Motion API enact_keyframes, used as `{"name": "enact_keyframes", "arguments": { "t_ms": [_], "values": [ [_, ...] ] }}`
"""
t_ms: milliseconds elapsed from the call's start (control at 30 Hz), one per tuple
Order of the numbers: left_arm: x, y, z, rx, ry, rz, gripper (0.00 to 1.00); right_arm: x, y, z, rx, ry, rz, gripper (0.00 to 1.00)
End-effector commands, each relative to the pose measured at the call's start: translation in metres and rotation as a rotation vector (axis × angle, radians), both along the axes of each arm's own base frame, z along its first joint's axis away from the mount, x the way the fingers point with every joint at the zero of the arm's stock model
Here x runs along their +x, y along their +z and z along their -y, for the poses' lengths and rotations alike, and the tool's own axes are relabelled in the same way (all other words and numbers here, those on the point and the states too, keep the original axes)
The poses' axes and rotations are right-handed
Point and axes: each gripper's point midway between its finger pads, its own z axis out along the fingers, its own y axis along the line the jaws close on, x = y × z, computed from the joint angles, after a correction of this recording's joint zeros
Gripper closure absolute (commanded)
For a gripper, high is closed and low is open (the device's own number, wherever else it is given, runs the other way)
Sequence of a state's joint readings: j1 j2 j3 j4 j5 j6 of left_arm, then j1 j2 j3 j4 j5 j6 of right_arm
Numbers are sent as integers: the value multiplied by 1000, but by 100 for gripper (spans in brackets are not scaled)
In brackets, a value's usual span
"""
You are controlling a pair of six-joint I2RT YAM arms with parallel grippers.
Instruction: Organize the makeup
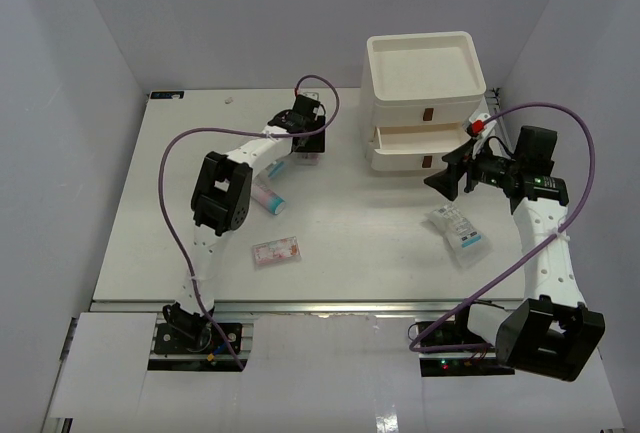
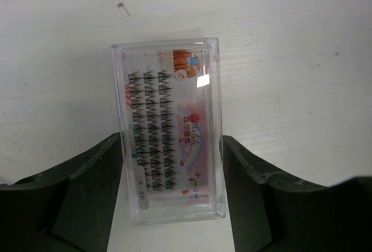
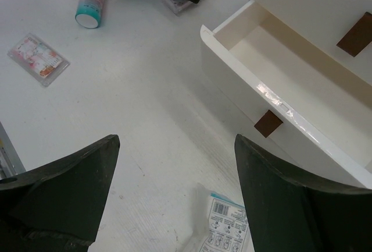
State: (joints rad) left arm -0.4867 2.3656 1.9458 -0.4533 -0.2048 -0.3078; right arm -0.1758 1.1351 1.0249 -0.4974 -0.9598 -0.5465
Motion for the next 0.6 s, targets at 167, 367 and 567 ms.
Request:
{"name": "enact_keyframes", "arguments": {
  "t_ms": [167,367,567],
  "values": [
    [-87,219,39,-312,-286,355,87,-2,53,-2,22,25,139,14],
    [-157,272,95,-332,-547,484,89,-7,63,-3,40,36,153,14],
    [-170,285,145,-173,-676,626,90,-5,78,4,28,-8,180,15]
  ]
}}
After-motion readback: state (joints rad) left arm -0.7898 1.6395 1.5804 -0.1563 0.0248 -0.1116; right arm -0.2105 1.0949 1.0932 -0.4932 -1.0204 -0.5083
